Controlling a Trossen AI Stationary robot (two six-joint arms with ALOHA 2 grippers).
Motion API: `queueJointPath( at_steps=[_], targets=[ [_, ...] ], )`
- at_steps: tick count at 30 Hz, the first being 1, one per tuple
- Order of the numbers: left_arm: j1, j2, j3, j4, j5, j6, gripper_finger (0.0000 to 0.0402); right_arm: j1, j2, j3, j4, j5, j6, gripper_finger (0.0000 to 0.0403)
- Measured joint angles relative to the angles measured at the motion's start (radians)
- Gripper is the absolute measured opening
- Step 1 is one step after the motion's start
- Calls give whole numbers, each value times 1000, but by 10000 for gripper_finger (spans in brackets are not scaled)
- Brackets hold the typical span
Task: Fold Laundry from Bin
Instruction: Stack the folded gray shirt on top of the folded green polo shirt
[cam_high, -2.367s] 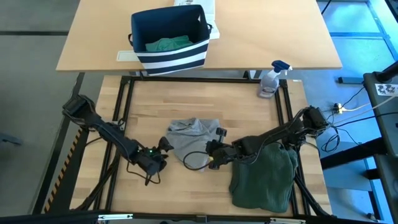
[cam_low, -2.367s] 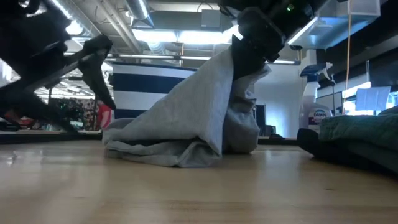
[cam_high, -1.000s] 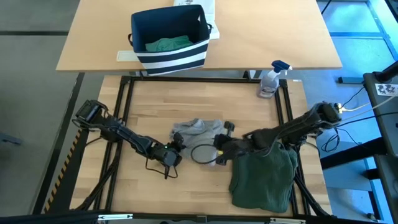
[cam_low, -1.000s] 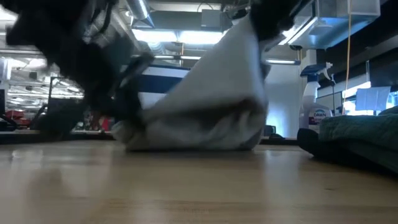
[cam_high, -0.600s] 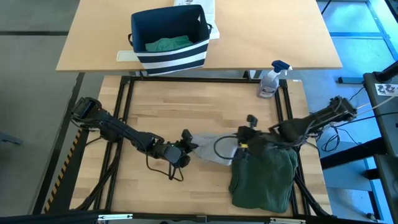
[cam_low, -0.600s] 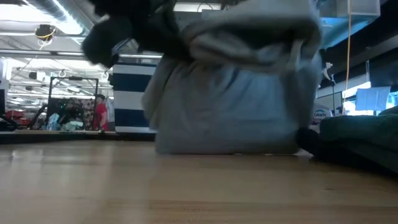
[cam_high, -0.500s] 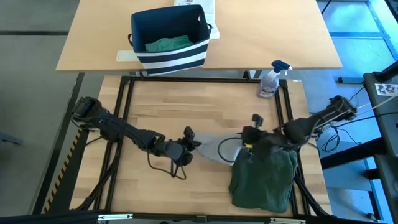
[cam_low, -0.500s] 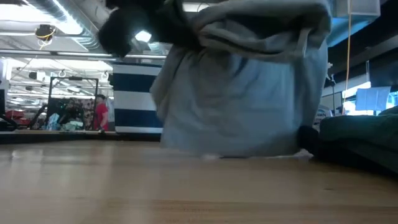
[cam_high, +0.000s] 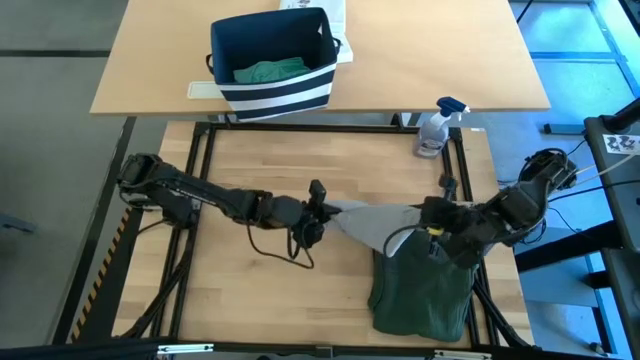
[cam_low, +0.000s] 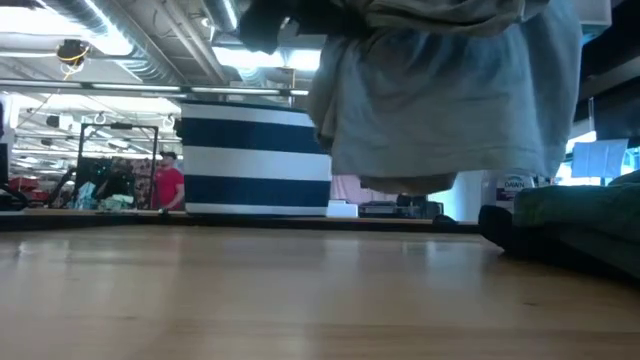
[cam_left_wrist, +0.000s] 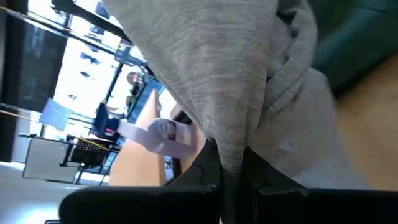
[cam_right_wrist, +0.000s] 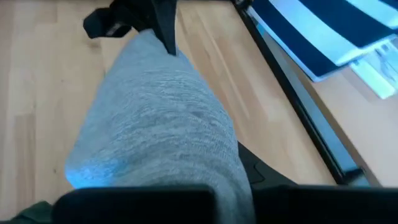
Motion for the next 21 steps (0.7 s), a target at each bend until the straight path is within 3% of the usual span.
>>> queueJointPath(
  at_steps=[6, 11, 15, 21],
  targets=[
    [73, 24, 8, 78, 83, 5, 4, -1, 0, 40, -188, 1, 139, 5],
    [109, 73, 8, 113, 164, 5, 4, -1, -13, 17, -189, 10, 180, 5],
    [112, 130, 39, 126, 209, 0, 4, 9, -30, -84, -171, 34, 231, 5],
    [111, 232, 169, 126, 246, -2, 4, 108, -156, -299, -28, 16, 311, 5]
  ],
)
